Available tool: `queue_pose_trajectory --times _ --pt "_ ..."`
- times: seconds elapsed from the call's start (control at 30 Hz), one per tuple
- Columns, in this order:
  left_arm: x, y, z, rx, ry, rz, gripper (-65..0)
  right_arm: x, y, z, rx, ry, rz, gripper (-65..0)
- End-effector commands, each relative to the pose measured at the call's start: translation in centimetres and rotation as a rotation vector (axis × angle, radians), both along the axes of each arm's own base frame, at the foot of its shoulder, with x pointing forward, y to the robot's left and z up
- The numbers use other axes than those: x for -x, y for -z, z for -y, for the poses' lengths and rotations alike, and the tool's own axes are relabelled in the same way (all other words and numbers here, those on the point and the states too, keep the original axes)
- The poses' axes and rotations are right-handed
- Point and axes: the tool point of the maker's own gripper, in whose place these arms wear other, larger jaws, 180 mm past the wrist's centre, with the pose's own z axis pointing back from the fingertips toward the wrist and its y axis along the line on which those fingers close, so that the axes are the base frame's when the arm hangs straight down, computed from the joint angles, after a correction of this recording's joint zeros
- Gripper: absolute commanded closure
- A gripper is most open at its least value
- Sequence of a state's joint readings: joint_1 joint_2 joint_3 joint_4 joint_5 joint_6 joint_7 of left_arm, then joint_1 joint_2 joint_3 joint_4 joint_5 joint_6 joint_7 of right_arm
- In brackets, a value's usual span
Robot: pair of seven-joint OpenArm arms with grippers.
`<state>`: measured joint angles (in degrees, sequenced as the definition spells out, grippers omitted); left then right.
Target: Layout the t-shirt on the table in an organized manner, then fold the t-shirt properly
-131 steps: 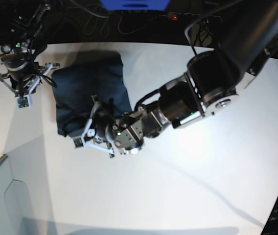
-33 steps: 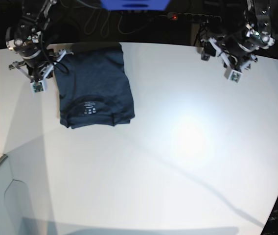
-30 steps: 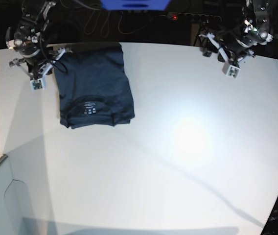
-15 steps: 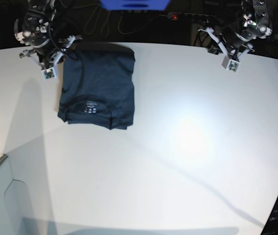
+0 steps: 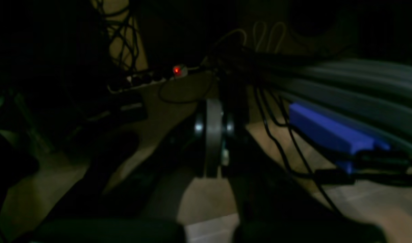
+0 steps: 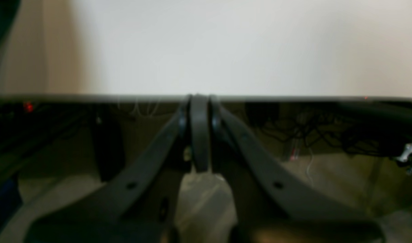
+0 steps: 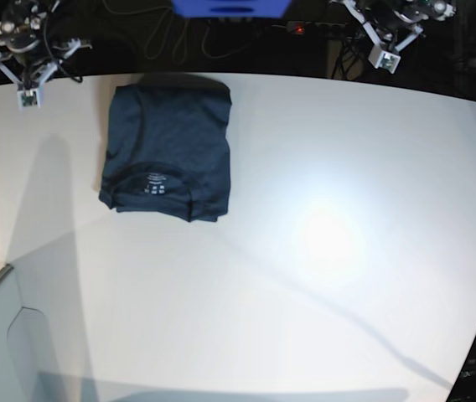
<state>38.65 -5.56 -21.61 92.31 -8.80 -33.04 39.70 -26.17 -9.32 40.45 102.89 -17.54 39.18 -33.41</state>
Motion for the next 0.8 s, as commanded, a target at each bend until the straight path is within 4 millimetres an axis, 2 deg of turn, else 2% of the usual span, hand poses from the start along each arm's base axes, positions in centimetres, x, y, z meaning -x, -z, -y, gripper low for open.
queue_pose_trajectory --times 0.0,0.1,0.33,0.4,0.53,0.73,0.77 --pt "0.3 -0.2 0.1 0.008 0.003 0.002 0.0 0.0 -0.4 0.1 0.003 -0.018 0.011 0.0" --pt "1.7 1.4 0.4 0.026 -0.021 -0.055 0.0 2.1 0.9 -0.3 -0.023 -0.011 -0.047 0.0" --pt "1.5 5.3 1.0 0.089 -0.102 -0.100 0.0 6.3 6.1 -2.7 -0.160 0.037 -0.183 0.0" --pt "1.3 6.8 1.8 0.124 -0.129 -0.090 0.0 6.7 7.6 -3.7 -0.210 0.054 -0.209 0.0" --pt "2.3 10.3 4.0 0.151 -0.083 -0.124 0.0 8.1 11.2 -6.9 -0.338 0.087 -0.275 0.0" --pt "5.0 14.4 4.9 0.195 -0.176 -0.237 0.0 9.2 15.4 -13.1 -0.552 0.127 -0.226 0.0" --pt "5.3 14.8 4.1 0.186 -0.195 -0.252 0.0 9.6 16.0 -13.5 -0.562 0.145 -0.222 0.0"
